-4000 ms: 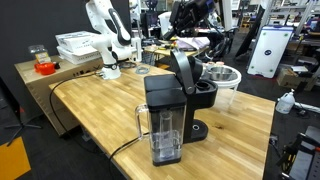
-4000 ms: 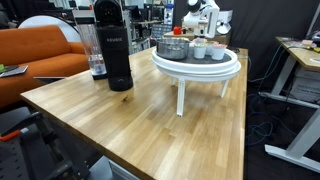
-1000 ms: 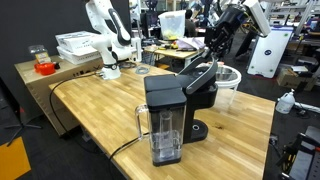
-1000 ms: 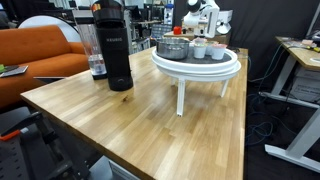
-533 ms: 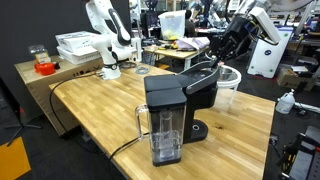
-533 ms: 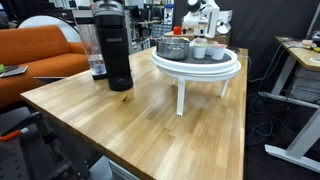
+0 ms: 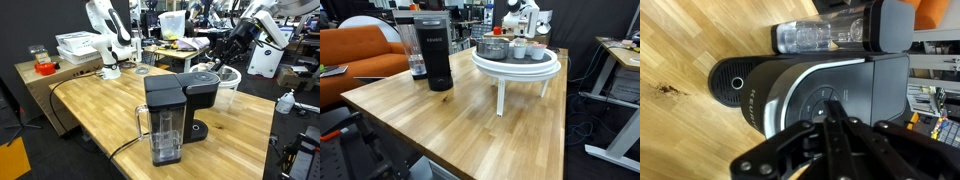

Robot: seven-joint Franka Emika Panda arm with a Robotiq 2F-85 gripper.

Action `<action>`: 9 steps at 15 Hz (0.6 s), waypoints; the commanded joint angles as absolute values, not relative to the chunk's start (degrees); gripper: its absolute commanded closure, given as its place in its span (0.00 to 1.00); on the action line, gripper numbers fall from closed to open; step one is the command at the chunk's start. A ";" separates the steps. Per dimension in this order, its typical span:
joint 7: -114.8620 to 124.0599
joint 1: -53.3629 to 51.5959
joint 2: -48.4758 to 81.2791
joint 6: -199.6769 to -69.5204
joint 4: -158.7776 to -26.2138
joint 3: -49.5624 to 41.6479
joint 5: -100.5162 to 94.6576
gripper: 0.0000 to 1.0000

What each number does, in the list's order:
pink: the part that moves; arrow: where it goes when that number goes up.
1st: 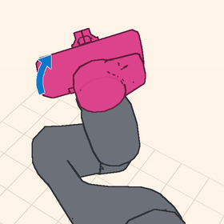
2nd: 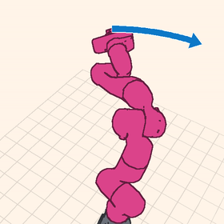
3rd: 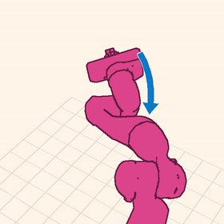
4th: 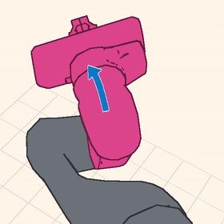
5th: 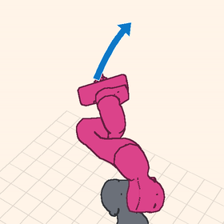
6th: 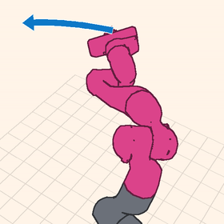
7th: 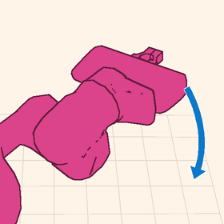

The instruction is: Close the lid of the coffee maker

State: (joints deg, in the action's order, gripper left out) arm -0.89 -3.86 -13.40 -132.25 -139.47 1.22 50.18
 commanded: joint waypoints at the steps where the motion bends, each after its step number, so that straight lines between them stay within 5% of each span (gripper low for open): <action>1: -0.59 -3.29 -15.30 -133.30 -141.11 1.09 51.85 1.00; 9: -0.38 -3.39 -25.91 -133.70 -141.33 0.97 51.95 1.00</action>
